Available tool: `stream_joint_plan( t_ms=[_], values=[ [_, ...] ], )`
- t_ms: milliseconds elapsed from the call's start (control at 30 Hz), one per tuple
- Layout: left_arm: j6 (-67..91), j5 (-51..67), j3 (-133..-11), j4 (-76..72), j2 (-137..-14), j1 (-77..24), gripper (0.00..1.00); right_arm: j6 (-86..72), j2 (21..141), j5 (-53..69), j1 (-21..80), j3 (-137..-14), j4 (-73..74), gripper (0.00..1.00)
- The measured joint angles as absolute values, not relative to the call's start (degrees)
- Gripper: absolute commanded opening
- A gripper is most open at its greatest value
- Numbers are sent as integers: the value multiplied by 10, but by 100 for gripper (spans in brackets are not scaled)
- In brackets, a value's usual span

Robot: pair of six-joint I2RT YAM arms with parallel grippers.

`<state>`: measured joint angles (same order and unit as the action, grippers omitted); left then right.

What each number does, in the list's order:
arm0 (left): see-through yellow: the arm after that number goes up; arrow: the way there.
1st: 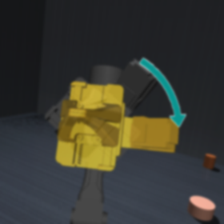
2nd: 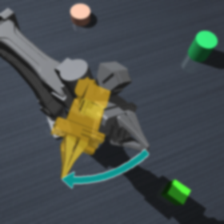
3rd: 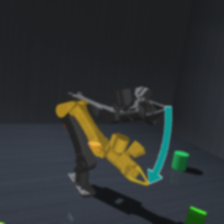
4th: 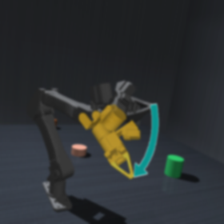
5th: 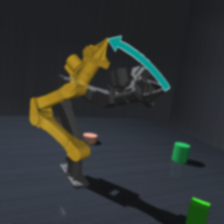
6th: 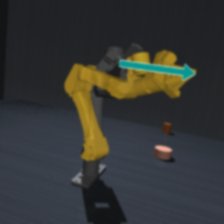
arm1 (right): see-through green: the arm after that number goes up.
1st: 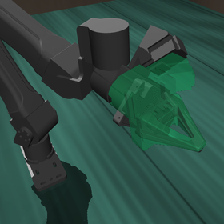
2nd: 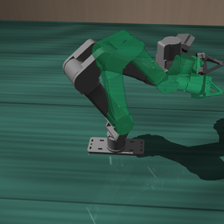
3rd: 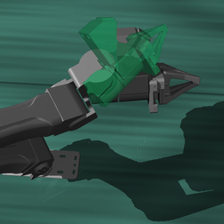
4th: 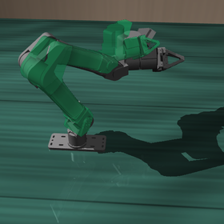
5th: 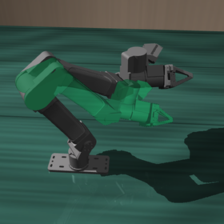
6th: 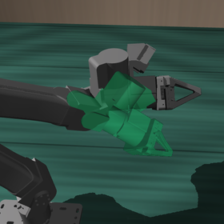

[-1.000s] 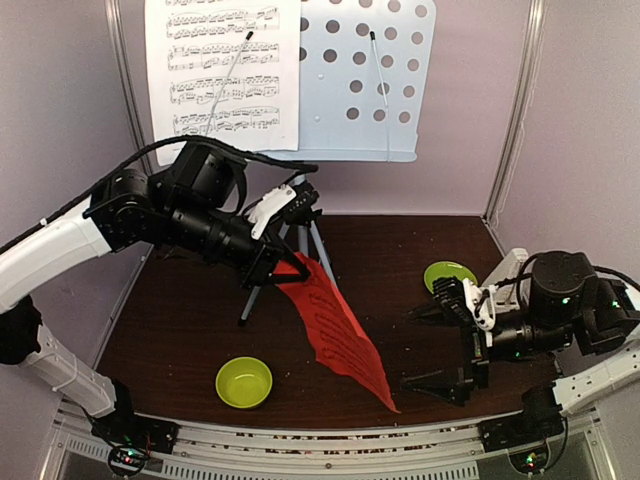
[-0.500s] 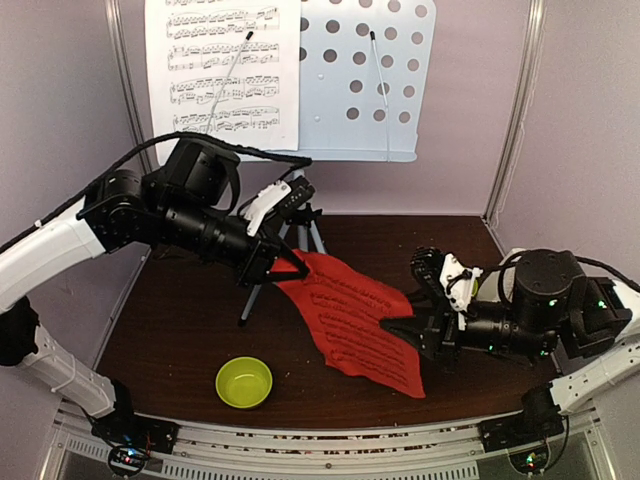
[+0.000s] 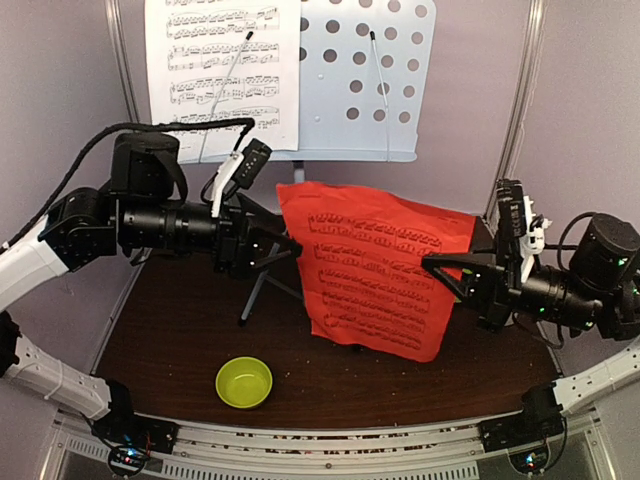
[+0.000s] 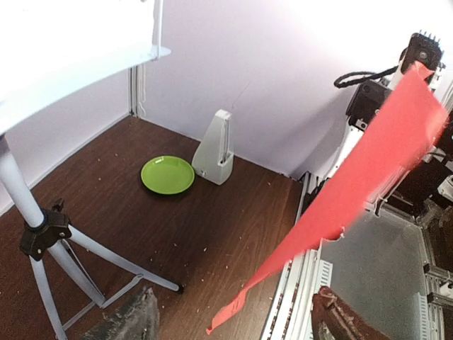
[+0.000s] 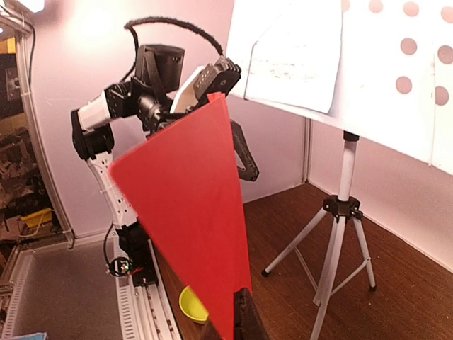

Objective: Set up the instrument practice props

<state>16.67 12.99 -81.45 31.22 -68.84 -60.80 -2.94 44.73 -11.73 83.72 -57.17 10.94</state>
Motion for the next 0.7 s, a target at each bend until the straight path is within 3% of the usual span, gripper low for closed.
stream_joint_plan(
  t_ms=[267, 433, 533, 700],
  values=[
    [148, 119, -773, 209, -644, -619, 78, -57, 446, -56, 825, -621, 87, 0],
    [134, 114, -779, 187, -657, -643, 71, -67, 448, -24, 804, -651, 80, 0],
    [129, 115, -800, 184, -678, -655, 56, -73, 450, -7, 786, -654, 81, 0],
    [114, 112, -851, 182, -709, -675, 19, -84, 455, 11, 743, -661, 88, 0]
  ],
)
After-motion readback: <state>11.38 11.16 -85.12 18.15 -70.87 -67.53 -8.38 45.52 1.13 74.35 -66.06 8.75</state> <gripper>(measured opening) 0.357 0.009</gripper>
